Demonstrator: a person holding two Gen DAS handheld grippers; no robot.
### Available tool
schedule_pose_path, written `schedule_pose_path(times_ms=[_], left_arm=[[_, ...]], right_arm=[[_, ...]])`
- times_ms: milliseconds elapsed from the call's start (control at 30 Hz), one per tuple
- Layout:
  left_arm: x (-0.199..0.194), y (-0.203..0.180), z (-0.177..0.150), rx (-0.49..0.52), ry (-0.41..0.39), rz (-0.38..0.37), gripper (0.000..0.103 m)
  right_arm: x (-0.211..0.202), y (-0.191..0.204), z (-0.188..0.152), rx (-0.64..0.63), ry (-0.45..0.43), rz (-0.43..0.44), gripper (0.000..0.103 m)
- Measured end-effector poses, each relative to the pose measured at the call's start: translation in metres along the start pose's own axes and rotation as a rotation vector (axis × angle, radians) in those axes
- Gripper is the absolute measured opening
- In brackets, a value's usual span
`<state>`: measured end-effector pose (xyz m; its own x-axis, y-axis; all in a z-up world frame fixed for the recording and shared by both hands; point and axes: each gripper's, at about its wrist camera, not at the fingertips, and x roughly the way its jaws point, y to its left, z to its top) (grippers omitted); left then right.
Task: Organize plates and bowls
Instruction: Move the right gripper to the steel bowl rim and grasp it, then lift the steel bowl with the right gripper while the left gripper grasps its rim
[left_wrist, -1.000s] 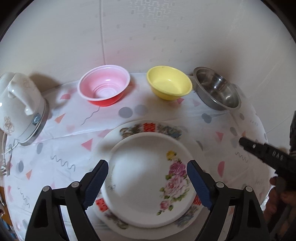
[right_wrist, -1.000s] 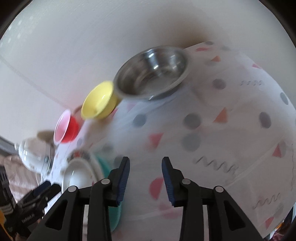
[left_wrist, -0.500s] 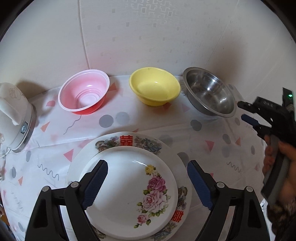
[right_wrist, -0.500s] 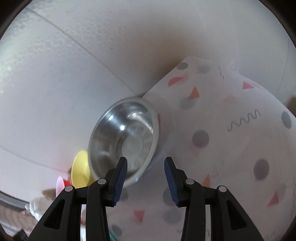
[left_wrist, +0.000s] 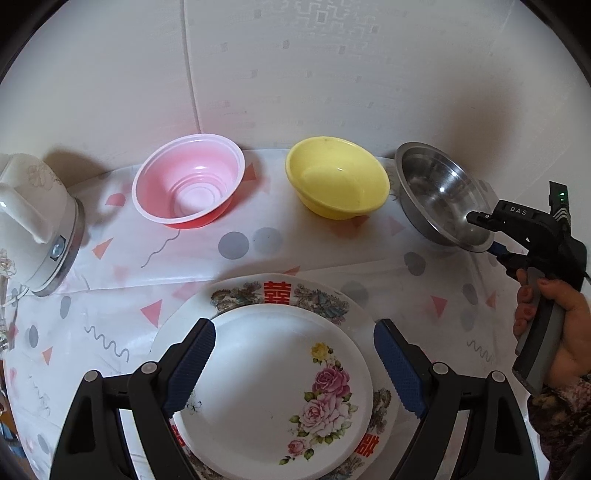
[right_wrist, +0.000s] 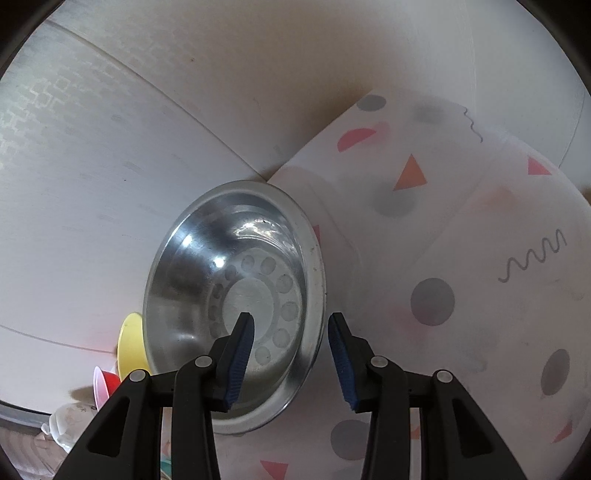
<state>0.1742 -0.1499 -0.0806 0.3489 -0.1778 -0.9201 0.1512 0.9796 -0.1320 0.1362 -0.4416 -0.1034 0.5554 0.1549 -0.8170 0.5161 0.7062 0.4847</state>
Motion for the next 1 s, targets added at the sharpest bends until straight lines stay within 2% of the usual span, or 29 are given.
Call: schedule_pose_path(times_ms=[100, 167, 433, 833, 1000], left_arm=[[0.002, -0.004, 0.002, 0.006, 0.0, 0.003, 0.088], [0.003, -0.007, 0.004, 0.01, 0.001, -0.001, 0.088], [0.009, -0.022, 0.011, 0.034, 0.012, -0.007, 0.088], [0.019, -0.052, 0.023, 0.105, 0.01, -0.005, 0.088], [0.024, -0.064, 0.028, 0.137, 0.008, -0.003, 0.088]], right_arm=[[0.004, -0.004, 0.0, 0.012, 0.008, 0.015, 0.041], [0.008, -0.005, 0.0, 0.014, 0.02, 0.021, 0.03], [0.002, -0.011, -0.007, -0.038, 0.027, 0.051, 0.017], [-0.015, -0.018, -0.023, -0.087, 0.022, 0.018, 0.017], [-0.019, -0.021, -0.028, -0.107, 0.03, 0.03, 0.017]])
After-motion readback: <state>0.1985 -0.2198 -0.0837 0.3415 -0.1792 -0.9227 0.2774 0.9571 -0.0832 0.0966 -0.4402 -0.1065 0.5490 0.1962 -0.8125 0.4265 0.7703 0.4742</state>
